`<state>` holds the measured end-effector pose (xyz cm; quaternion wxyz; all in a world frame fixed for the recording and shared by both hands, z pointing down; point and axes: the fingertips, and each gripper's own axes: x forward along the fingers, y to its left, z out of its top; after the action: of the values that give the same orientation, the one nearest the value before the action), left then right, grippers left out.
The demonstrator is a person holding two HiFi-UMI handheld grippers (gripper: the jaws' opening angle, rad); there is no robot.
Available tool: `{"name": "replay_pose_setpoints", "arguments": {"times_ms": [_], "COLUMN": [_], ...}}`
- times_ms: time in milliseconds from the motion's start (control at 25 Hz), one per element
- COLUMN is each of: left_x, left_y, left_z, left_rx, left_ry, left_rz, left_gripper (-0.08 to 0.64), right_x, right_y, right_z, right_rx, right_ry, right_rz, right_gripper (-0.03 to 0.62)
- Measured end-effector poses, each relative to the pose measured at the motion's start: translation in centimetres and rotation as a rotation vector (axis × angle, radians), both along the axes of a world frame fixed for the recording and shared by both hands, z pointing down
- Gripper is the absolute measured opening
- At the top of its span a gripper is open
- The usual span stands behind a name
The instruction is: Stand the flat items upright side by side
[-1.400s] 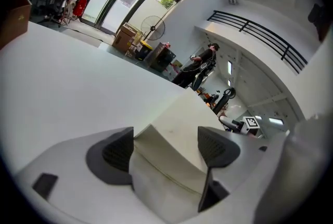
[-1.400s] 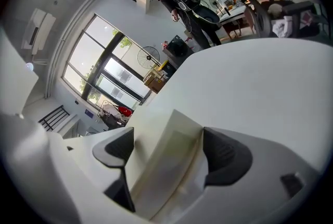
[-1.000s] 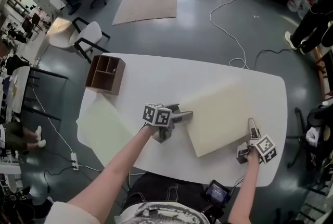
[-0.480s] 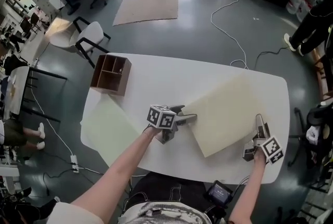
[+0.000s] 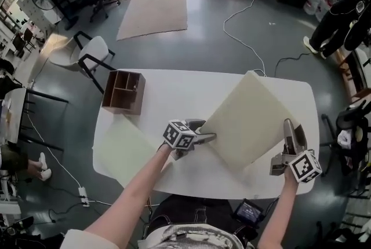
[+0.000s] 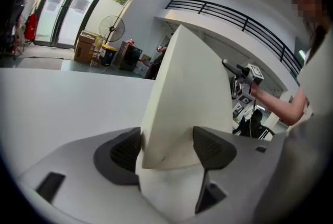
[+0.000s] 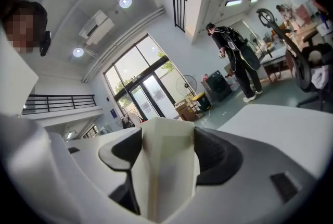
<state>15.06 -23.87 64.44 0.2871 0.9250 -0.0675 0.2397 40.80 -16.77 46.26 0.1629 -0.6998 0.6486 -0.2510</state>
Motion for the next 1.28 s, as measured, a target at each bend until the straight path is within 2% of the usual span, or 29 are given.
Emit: {"name": "replay_pose_setpoints", "arguments": {"times_ms": [120,280,720,880,1080,1280], "left_x": [-0.4,-1.1,-3.6,-5.0,-6.1,-6.2], "left_y": [0.5,1.1,2.2,2.2,1.8,2.4], "left_z": [-0.2,-0.4,-0.3,-0.8,-2.6,-3.7], "left_rx": [0.032,0.087,0.215,0.213,0.191,0.237], "left_ry": [-0.033,-0.057,-0.132,-0.115,-0.036,-0.041], "left_rz": [0.045,0.063,0.057,0.017,-0.053,-0.028], "left_gripper": [0.320,0.313,0.295,0.295,0.278,0.268], "right_x": [-2.7,-5.8,-13.1,-15.7,-17.7,-18.9], "right_y": [0.3,1.4,5.8,6.3,6.8,8.0], "right_z": [-2.5,-4.3,-6.2,-6.2,-6.1,-5.2], "right_rx": [0.044,0.068,0.033,0.032,0.041,0.047], "right_ry": [0.023,0.065,0.231,0.276,0.308,0.284], "right_rz": [-0.049,-0.086,-0.235,-0.285,-0.320,-0.397], "right_gripper": [0.308,0.310,0.310,0.310,0.313,0.334]}}
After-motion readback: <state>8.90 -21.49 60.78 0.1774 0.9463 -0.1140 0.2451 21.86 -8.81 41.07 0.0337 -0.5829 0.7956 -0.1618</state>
